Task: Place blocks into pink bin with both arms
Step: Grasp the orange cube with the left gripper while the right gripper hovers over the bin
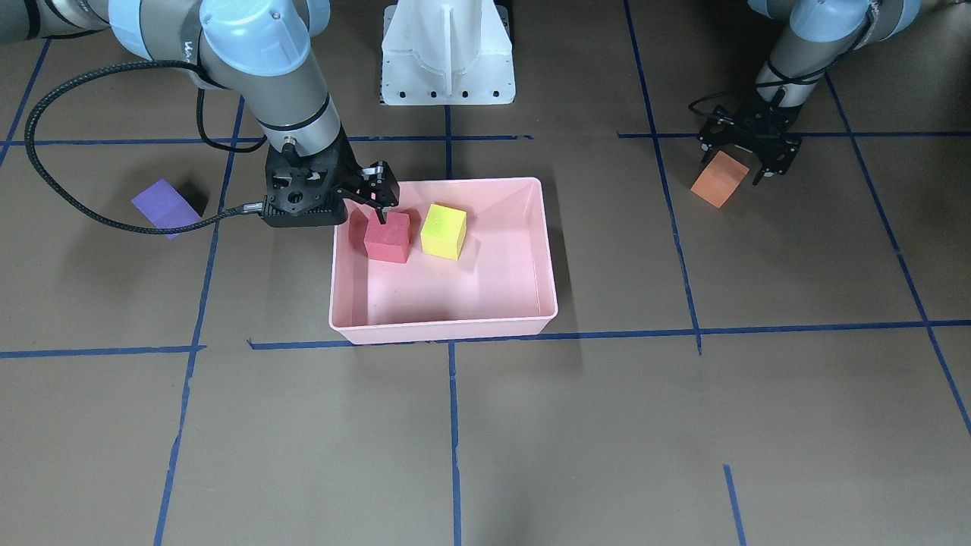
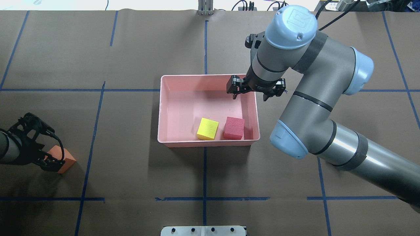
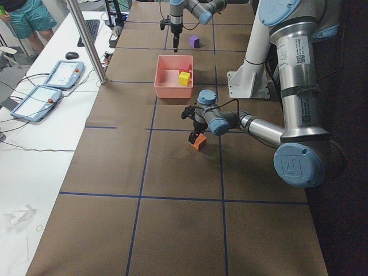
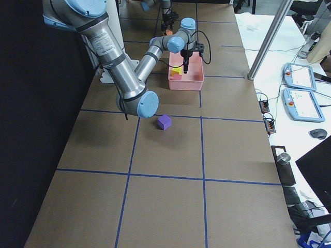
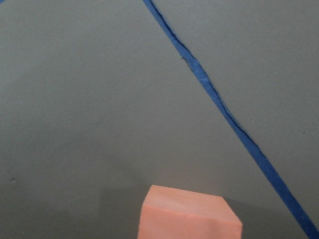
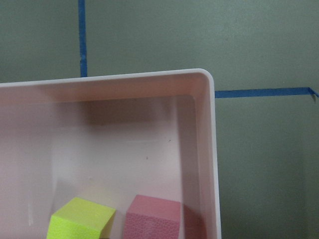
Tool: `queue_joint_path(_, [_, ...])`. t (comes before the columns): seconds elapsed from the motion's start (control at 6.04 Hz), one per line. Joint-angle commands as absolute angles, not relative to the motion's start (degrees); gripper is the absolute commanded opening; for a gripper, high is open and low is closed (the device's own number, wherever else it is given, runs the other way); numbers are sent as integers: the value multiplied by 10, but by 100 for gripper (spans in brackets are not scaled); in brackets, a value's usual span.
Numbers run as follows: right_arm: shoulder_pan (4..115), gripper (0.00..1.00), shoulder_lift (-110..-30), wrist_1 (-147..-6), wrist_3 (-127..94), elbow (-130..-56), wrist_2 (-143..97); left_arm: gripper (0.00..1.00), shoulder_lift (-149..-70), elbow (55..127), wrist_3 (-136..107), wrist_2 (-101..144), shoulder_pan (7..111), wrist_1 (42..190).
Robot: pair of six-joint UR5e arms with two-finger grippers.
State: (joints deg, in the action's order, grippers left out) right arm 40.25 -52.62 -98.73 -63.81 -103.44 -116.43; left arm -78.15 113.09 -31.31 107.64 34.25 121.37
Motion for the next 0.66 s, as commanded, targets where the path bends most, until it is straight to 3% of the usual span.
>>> queue_joint_path(0.0, [403, 100, -533, -987, -638, -1040, -1163, 100, -798, 1112, -314, 1077, 337, 1212])
queue_joint_path(0.17, [403, 100, -536, -987, -638, -1045, -1163, 99, -802, 1105, -315, 1078, 335, 1212])
queue_joint_path(0.5, [405, 100, -542, -988, -623, -1053, -1168, 41, -802, 1103, -318, 1141, 336, 1210])
